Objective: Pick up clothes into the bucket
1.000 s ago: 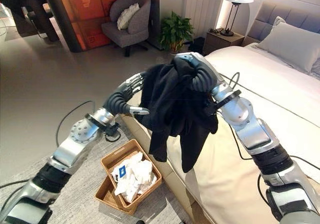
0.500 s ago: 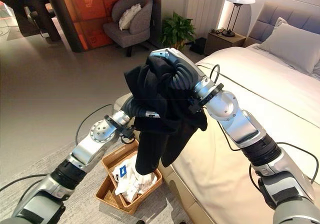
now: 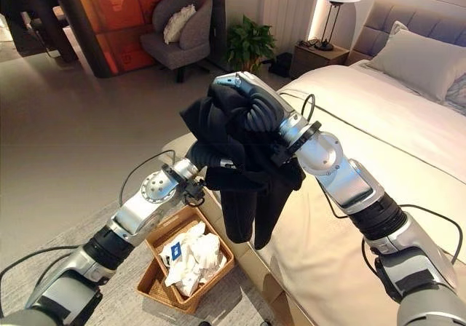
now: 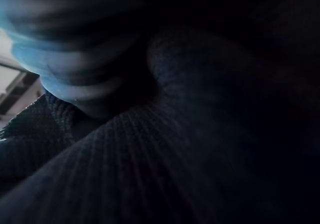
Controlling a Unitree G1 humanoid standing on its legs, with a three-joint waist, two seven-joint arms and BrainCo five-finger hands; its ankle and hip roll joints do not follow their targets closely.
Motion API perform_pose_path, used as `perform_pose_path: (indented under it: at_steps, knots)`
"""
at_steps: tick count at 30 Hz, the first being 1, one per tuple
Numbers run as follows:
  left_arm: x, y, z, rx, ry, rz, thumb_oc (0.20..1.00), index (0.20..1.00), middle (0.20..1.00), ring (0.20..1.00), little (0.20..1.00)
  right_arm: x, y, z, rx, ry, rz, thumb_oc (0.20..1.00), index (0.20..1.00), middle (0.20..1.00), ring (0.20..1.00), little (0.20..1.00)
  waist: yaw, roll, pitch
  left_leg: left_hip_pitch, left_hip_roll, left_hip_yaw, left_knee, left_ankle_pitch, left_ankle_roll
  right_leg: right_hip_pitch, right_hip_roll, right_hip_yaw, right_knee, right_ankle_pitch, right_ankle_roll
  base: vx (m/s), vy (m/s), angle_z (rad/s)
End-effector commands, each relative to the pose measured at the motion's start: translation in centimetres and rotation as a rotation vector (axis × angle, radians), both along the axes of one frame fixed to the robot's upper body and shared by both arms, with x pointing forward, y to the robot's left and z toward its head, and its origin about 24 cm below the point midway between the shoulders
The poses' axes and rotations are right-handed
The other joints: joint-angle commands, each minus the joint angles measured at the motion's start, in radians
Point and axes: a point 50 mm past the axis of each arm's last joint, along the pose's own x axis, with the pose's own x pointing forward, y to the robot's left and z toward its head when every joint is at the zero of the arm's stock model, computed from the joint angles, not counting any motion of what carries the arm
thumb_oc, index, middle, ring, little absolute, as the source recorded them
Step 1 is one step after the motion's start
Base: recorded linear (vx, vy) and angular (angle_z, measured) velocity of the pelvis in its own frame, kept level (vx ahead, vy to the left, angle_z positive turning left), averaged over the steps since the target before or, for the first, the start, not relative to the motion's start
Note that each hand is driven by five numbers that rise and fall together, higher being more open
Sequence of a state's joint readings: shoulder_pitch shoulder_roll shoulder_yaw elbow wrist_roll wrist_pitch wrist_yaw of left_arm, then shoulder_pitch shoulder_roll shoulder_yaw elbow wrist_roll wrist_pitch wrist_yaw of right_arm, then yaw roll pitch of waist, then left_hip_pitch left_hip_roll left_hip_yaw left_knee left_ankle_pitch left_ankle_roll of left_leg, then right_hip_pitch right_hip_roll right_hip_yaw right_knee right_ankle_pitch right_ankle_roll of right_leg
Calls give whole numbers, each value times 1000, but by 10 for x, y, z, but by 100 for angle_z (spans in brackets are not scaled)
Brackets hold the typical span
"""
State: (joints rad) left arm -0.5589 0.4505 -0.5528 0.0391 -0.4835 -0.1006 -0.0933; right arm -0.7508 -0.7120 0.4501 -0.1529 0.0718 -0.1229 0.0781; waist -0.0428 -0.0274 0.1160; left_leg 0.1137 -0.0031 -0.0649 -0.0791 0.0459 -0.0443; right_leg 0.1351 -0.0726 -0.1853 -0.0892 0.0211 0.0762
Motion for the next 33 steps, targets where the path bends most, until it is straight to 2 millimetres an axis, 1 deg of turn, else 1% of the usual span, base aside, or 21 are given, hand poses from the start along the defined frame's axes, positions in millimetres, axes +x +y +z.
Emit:
perform_pose_path:
  at_steps: [1,4,8,9,10,11,12,18,21,23,26,28,30,33]
  knots:
    - [5,-30,32,-37,-91,-107,200,200,200,200,200,-23,36,44,98,-143,225,200,200,200,200,200,-7,-41,-49,-32,-9,-29,111,-106,12,-38,-77,27,110,-37,68,0,0,0]
    - [5,-33,38,-57,-92,-126,200,200,200,200,200,-22,36,43,96,-136,222,200,200,200,200,200,-7,-39,-49,-32,-10,-28,110,-107,13,-38,-77,28,111,-37,69,0,0,0]
    - [6,-30,41,-63,-98,-124,200,200,200,200,200,-20,36,41,94,-126,217,200,200,200,200,200,-6,-37,-50,-30,-10,-27,110,-107,12,-36,-79,27,109,-36,69,0,0,0]
    - [5,-28,41,-61,-98,-124,200,200,200,200,200,-20,36,41,91,-128,216,266,266,266,266,266,-5,-37,-51,-30,-10,-26,110,-107,11,-36,-79,28,108,-36,69,0,0,0]
    - [5,-26,40,-63,-95,-120,200,200,200,200,200,-20,35,41,93,-126,216,423,423,423,423,423,-5,-37,-51,-30,-10,-26,110,-107,11,-36,-79,28,108,-36,69,0,0,0]
    - [5,-24,39,-64,-88,-116,200,200,200,200,200,-20,35,40,96,-124,213,771,771,771,771,771,-4,-37,-52,-30,-10,-26,110,-107,11,-35,-79,29,108,-37,69,0,0,0]
    - [5,-22,37,-64,-84,-113,200,200,200,200,200,-20,34,40,96,-128,209,1000,1000,1000,1000,1000,-4,-36,-51,-30,-10,-26,109,-108,11,-34,-79,29,108,-37,69,0,0,0]
    - [2,-11,21,-57,-47,-87,200,200,200,200,200,-19,31,38,103,-132,192,1000,1000,1000,1000,1000,0,-38,-51,-28,-11,-25,109,-110,13,-33,-79,31,107,-38,68,0,0,0]
    - [1,-9,13,-56,-27,-75,200,200,200,200,200,-18,29,36,103,-130,181,1000,1000,1000,1000,1000,0,-38,-52,-27,-10,-26,108,-110,14,-32,-80,29,107,-39,68,0,0,0]
    - [1,-7,10,-55,-19,-59,200,200,200,200,200,-18,26,35,102,-128,168,1000,1000,1000,1000,1000,0,-39,-52,-27,-11,-26,108,-111,14,-32,-80,29,107,-40,68,0,0,0]
    - [2,-3,4,-48,-9,-27,200,200,200,200,200,-17,16,31,111,-117,133,1000,1000,1000,1000,1000,-3,-39,-52,-26,-12,-27,107,-111,15,-32,-79,29,108,-41,68,0,0,0]
    - [5,-3,4,-47,-13,-4,200,200,200,200,200,-14,7,28,127,-109,94,1000,1000,1000,1000,1000,-7,-39,-52,-25,-11,-28,106,-111,15,-32,-80,28,108,-41,69,0,0,0]
    - [7,0,6,-53,-25,23,200,200,200,200,200,-11,-10,22,158,-94,29,1000,1000,1000,1000,1000,-11,-38,-50,-25,-11,-29,106,-111,16,-33,-80,28,110,-41,71,0,0,0]
    - [7,17,2,-62,-20,85,200,200,200,200,200,-11,-45,3,208,-33,-100,1000,1000,1000,1000,1000,-15,-38,-48,-26,-11,-26,107,-112,16,-37,-81,26,113,-39,73,0,0,0]
